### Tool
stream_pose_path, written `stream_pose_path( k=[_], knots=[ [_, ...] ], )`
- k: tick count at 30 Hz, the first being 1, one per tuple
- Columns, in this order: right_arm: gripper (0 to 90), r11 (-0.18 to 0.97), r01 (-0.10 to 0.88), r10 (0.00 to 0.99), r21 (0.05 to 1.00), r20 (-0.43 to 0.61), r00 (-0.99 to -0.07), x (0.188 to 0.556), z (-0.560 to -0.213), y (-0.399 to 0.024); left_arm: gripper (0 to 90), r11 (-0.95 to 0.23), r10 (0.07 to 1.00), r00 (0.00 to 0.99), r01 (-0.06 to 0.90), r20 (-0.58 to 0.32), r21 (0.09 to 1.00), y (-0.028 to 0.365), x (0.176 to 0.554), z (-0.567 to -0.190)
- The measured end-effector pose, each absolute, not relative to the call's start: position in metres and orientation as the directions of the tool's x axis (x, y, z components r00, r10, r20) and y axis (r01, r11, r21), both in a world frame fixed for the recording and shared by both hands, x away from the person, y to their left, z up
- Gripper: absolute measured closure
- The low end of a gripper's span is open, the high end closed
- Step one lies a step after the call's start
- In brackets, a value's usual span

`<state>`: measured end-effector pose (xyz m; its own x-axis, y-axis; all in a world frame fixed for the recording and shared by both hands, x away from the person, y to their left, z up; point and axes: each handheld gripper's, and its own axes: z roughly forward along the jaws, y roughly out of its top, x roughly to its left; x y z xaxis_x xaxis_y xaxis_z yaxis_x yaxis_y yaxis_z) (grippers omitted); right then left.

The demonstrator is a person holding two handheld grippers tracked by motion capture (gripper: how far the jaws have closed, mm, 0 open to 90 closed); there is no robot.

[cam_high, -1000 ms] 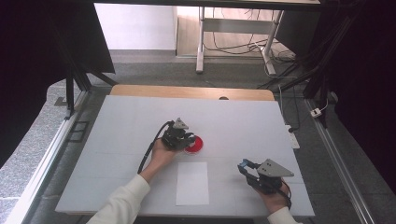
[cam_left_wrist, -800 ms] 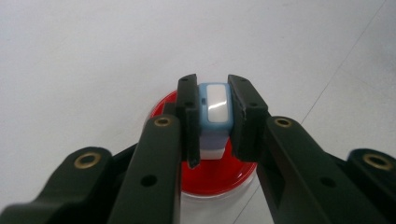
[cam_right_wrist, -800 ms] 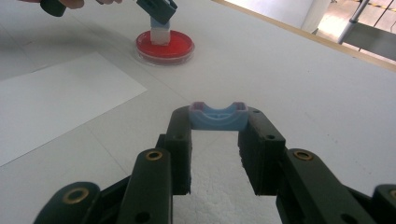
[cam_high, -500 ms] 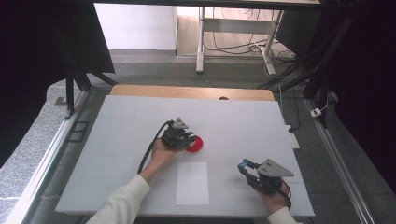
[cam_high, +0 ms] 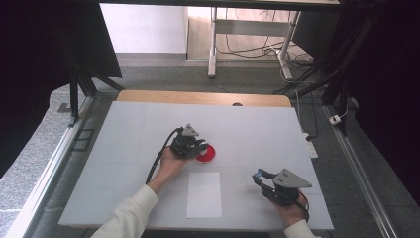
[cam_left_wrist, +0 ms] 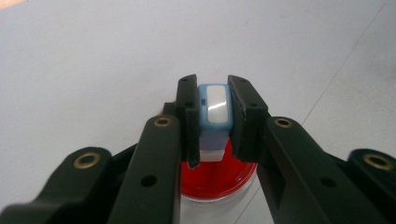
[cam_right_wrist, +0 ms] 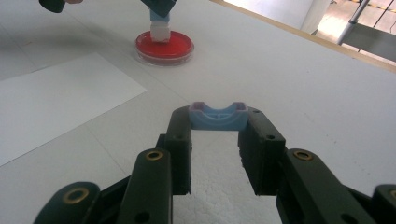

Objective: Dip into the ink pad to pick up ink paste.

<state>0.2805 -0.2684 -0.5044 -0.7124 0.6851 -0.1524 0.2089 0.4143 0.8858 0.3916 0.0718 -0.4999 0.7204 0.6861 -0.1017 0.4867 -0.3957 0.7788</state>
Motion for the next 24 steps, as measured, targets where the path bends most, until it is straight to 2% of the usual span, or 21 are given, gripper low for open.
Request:
stream_pose_path(
  k=[20, 24],
  knots=[
    [65.3, 0.41, 0.207, 0.686, 0.888, -0.151, -0.711, 0.281, -0.503, -0.27, 74.9, -0.329, 0.664, 0.734, 0.459, -0.144, 0.825, 0.092, 0.384, -0.477],
    [65.3, 0.411, 0.205, 0.684, 0.888, -0.152, -0.713, 0.281, -0.503, -0.27, 74.8, -0.299, 0.652, 0.736, 0.472, -0.184, 0.83, 0.099, 0.382, -0.474]
  ],
)
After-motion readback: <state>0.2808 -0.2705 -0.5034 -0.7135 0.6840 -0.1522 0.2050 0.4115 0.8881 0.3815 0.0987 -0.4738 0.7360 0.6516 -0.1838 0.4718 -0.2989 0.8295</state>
